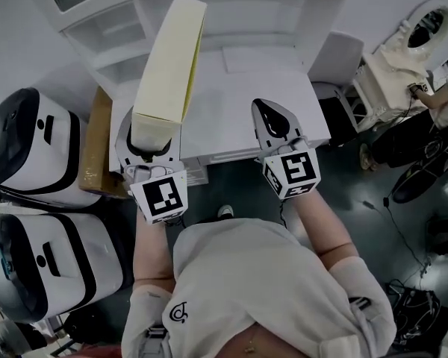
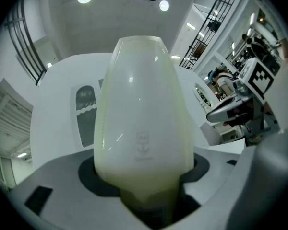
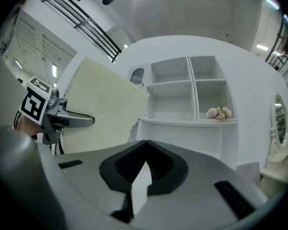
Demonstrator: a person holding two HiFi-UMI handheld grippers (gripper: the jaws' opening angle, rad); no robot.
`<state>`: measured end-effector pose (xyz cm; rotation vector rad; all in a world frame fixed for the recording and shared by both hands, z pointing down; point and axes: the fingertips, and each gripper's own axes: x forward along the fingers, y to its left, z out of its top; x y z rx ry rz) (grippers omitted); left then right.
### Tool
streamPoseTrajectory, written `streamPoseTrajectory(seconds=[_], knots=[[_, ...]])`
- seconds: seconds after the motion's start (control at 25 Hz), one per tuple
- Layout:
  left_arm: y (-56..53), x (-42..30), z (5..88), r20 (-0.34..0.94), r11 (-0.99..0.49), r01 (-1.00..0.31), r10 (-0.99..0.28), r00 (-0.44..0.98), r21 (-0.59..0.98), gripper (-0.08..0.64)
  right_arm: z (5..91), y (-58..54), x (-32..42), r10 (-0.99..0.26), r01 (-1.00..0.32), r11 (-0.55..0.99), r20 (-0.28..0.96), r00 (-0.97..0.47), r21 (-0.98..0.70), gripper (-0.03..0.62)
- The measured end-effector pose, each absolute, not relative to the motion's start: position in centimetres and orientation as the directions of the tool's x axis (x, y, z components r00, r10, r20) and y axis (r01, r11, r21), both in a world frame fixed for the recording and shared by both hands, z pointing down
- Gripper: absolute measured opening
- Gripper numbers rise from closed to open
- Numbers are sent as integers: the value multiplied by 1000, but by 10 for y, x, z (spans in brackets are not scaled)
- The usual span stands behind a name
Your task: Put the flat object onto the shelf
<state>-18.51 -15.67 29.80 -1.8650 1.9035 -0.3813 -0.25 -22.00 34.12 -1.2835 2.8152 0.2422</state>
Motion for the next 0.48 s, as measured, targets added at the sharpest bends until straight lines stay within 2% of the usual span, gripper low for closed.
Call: streamPoseTrajectory(seconds=[0.28, 0.48], knots=[[-210, -186, 289, -60, 48, -775, -998, -12, -630, 325, 329, -259, -9, -735, -745, 653, -123, -667, 138, 6], [-236, -170, 277, -31, 55, -625, -998, -49, -779, 327, 325, -279, 0, -717, -725, 670, -117, -688, 158, 6]])
